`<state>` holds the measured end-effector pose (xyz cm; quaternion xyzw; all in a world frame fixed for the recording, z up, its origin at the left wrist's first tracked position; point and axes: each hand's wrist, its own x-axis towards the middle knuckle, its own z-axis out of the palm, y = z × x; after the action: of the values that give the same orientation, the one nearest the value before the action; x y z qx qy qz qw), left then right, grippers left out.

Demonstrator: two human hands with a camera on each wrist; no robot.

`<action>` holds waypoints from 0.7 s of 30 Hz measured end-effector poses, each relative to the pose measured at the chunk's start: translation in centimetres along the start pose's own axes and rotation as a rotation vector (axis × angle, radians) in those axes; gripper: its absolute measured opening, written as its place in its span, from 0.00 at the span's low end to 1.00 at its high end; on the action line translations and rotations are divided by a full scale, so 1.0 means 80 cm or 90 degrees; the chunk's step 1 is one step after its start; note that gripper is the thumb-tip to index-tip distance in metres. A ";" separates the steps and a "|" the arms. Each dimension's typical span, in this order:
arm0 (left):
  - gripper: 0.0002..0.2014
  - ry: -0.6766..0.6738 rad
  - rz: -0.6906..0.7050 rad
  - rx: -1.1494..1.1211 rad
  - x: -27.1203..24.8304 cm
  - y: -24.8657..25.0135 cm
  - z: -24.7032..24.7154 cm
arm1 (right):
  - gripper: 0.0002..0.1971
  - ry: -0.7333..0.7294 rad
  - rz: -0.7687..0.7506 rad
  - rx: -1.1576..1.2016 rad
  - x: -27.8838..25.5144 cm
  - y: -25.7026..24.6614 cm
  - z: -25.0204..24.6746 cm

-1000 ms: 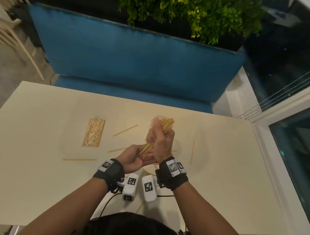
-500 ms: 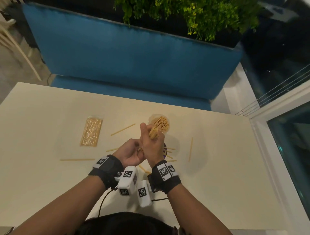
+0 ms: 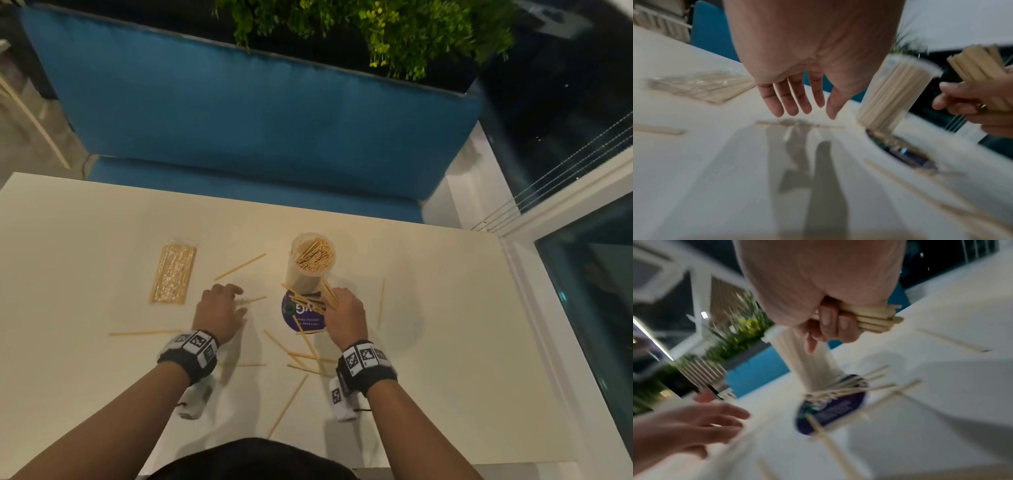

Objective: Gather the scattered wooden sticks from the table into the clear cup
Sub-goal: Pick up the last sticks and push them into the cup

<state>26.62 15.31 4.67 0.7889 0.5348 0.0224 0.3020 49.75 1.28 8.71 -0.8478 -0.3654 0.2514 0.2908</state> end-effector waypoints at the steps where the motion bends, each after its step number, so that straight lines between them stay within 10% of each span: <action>1: 0.17 -0.007 0.015 0.036 0.002 -0.011 0.008 | 0.04 -0.021 0.016 -0.093 0.008 0.017 0.001; 7: 0.01 -0.025 0.096 0.027 -0.020 -0.015 0.046 | 0.20 -0.086 0.007 -0.257 0.045 0.057 0.025; 14: 0.08 -0.142 0.151 -0.035 -0.067 0.014 0.066 | 0.18 -0.141 -0.093 -0.291 0.014 0.073 0.051; 18: 0.07 0.002 0.136 -0.056 -0.034 0.009 0.035 | 0.17 -0.207 -0.186 -0.258 -0.018 0.086 0.051; 21: 0.16 0.130 0.081 0.015 0.031 -0.002 0.003 | 0.12 -0.046 -0.073 -0.133 -0.002 0.087 0.017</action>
<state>27.64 17.38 3.67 0.8182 0.5121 0.1150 0.2348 52.09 -2.37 3.09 -0.8416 -0.4478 0.2253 0.2011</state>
